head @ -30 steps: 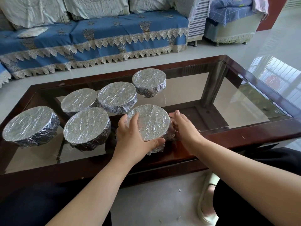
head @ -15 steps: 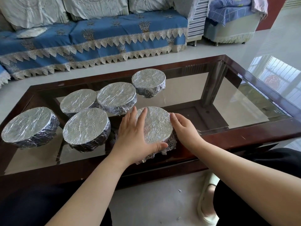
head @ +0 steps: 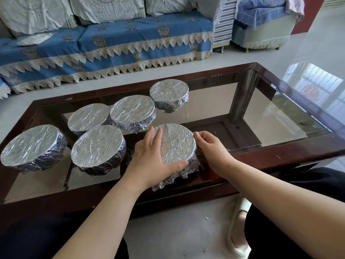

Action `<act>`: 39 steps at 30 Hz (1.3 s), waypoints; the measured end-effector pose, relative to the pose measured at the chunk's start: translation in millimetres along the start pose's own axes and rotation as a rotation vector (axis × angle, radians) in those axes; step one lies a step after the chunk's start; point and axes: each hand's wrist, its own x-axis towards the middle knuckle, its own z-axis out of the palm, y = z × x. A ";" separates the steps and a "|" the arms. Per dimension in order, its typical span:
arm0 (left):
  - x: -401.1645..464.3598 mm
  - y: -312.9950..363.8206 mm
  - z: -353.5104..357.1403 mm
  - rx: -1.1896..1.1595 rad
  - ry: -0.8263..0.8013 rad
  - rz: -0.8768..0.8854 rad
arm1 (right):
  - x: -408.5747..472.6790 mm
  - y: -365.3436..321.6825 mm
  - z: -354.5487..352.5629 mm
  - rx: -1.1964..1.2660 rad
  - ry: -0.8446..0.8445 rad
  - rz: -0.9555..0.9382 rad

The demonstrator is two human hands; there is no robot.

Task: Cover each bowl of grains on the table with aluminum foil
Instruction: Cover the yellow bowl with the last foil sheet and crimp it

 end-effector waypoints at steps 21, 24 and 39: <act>2.4 -1.9 2.8 -0.007 0.026 0.011 | 16.5 -2.4 15.4 0.272 0.141 0.193; 2.8 -1.2 4.3 -0.006 0.040 0.003 | 18.5 0.5 15.9 0.204 0.216 0.181; 5.7 -4.4 3.4 -0.007 0.108 -0.089 | -11.4 13.7 15.8 0.068 -0.005 -0.115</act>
